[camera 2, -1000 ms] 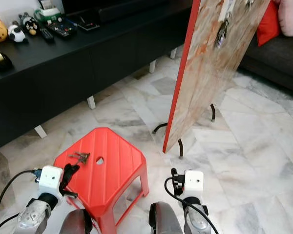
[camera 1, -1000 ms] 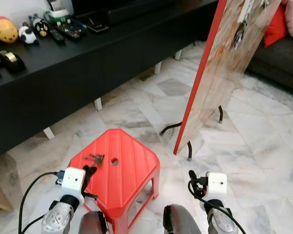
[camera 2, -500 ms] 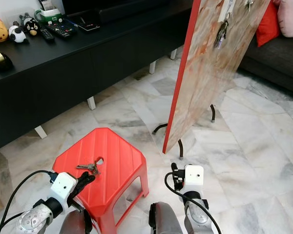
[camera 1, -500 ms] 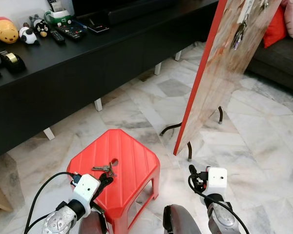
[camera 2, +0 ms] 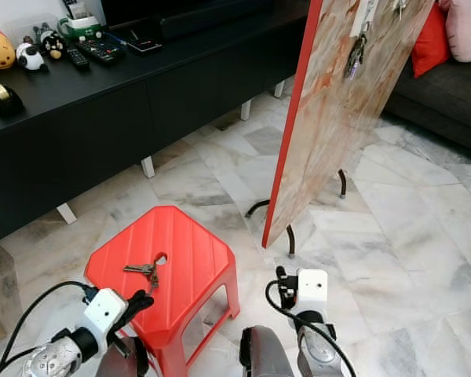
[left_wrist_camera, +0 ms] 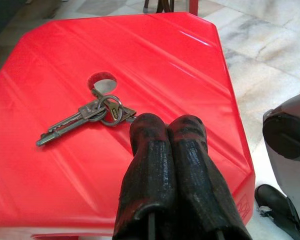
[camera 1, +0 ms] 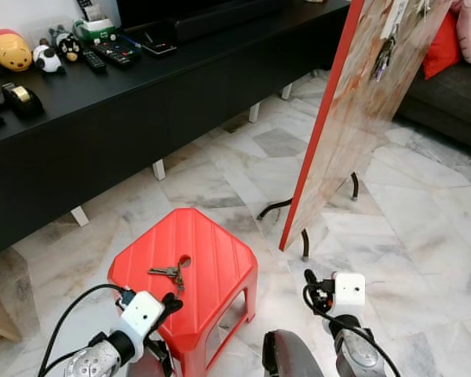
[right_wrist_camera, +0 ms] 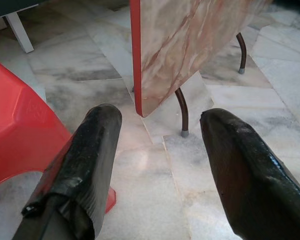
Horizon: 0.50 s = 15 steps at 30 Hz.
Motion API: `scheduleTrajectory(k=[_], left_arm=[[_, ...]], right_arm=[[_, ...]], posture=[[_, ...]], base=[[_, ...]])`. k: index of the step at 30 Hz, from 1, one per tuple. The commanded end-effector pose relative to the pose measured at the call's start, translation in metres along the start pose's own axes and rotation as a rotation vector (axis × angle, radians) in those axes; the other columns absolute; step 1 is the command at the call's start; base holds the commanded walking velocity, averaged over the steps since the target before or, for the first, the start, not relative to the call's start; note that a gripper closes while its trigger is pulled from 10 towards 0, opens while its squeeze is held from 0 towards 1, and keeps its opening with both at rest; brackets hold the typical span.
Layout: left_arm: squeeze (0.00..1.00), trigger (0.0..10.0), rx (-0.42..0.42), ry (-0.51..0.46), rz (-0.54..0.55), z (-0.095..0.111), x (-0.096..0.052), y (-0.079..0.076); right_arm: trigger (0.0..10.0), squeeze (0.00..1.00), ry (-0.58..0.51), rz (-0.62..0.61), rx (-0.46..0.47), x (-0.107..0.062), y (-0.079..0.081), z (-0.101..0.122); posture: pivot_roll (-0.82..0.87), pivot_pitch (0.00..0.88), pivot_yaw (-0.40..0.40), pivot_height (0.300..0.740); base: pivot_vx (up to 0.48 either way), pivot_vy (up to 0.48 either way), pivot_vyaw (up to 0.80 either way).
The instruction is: Hang keys on a hook
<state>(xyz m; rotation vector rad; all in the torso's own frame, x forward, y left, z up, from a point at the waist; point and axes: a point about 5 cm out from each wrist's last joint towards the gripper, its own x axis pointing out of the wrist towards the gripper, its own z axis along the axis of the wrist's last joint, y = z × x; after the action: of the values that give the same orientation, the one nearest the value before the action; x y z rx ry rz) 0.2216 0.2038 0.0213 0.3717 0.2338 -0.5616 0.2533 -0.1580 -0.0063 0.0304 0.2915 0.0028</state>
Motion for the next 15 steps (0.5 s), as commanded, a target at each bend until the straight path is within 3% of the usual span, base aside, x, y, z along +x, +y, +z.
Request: scheduleTrajectory(k=[1, 5, 7, 8, 9, 15], left_arm=[[0.0, 10.0, 0.017, 0.011, -0.009, 0.0004, -0.0009, -0.0017], [0.0, 10.0, 0.005, 0.013, 0.005, 0.0002, 0.0001, -0.001], [0.47, 10.0, 0.001, 0.019, 0.006, -0.0009, 0.0007, -0.0001], [0.47, 10.0, 0.001, 0.019, 0.006, -0.0009, 0.0007, -0.0001], [1.0, 10.0, -0.006, 0.027, 0.008, -0.0021, 0.0004, 0.0013], [1.0, 10.0, 0.034, 0.056, -0.003, -0.0035, 0.0002, 0.0053]], right_arm=[[10.0, 0.0, 0.009, -0.016, 0.007, -0.0013, -0.0045, -0.0026], [10.0, 0.0, 0.009, -0.016, 0.007, -0.0014, -0.0045, -0.0028], [10.0, 0.0, 0.009, -0.016, 0.006, -0.0016, -0.0044, -0.0032], [10.0, 0.0, 0.009, -0.016, 0.006, -0.0016, -0.0044, -0.0032], [10.0, 0.0, 0.009, -0.017, 0.006, -0.0018, -0.0045, -0.0035], [10.0, 0.0, 0.009, -0.015, 0.007, -0.0019, -0.0037, -0.0035]], posture=[[0.0, 0.064, -0.12, 0.6], [0.0, 0.064, -0.12, 0.6], [0.0, 0.062, -0.119, 0.6], [0.0, 0.062, -0.119, 0.6], [0.0, 0.062, -0.119, 0.6], [0.0, 0.063, -0.12, 0.6]], base=[[0.0, 0.0, 0.0], [0.0, 0.0, 0.0], [0.0, 0.0, 0.0], [0.0, 0.0, 0.0], [0.0, 0.0, 0.0], [0.0, 0.0, 0.0]])
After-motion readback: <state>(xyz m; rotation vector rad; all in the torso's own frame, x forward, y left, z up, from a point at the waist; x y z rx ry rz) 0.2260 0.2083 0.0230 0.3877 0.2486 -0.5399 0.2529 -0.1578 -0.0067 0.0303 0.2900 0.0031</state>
